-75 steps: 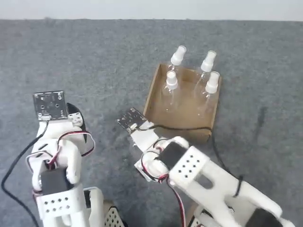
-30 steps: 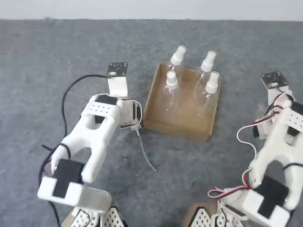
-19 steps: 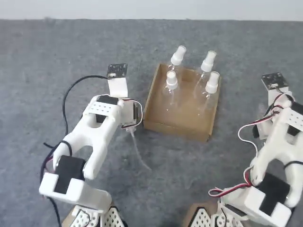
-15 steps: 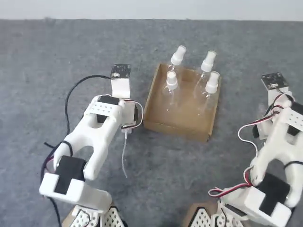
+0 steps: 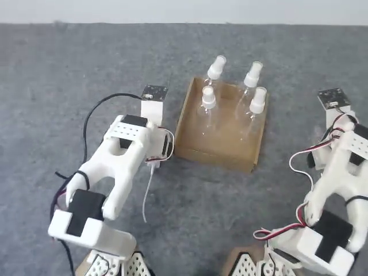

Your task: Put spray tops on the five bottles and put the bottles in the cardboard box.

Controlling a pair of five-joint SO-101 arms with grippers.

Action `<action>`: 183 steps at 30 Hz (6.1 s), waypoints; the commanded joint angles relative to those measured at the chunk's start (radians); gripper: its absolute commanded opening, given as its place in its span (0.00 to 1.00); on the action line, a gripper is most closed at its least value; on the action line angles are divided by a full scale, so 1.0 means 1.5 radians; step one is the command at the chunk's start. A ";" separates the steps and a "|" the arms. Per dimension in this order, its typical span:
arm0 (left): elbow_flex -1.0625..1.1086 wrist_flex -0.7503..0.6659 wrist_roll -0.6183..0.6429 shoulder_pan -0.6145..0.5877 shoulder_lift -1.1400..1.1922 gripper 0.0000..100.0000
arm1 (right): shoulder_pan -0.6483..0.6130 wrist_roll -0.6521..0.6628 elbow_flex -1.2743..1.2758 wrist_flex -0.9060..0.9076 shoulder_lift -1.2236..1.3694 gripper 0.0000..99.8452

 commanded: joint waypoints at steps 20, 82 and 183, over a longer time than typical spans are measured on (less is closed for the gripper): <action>0.022 0.031 -0.062 -0.020 -0.232 0.05 | 0.005 0.017 -0.005 -0.048 -0.005 0.01; 0.234 0.030 -0.170 -0.021 -0.506 0.01 | -0.062 -0.023 -0.065 -0.017 0.040 0.26; -0.271 0.196 -0.020 -0.120 -0.511 0.01 | -0.837 -0.242 0.377 -0.292 -0.576 0.01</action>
